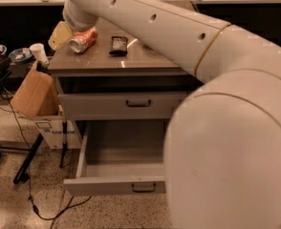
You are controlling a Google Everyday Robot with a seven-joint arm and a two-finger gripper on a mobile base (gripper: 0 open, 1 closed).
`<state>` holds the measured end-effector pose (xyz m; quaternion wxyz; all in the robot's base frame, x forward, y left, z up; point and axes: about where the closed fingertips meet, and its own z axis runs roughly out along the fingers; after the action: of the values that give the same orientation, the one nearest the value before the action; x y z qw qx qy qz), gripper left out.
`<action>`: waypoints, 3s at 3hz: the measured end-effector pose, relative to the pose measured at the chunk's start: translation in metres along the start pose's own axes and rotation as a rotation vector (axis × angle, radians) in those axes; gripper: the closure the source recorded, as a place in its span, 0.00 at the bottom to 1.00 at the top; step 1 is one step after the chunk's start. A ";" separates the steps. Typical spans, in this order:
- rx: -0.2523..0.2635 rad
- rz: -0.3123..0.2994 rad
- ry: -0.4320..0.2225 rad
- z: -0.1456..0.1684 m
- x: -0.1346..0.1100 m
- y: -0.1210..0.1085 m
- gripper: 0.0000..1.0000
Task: Place coke can into middle drawer
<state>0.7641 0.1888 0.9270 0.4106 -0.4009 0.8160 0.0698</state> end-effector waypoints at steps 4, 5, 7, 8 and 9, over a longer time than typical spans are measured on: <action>-0.032 -0.031 0.039 0.116 0.009 -0.044 0.00; -0.063 -0.061 0.045 0.129 0.009 -0.043 0.00; -0.116 -0.098 0.017 0.127 0.009 -0.052 0.42; -0.099 -0.086 -0.019 0.094 0.011 -0.073 0.66; -0.095 -0.084 -0.050 0.043 0.017 -0.087 0.89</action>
Offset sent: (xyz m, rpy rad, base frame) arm 0.1082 0.0048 -0.0614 -0.0147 0.0226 -0.0031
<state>0.8468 0.1390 0.9052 0.4139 -0.4520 0.7837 0.1010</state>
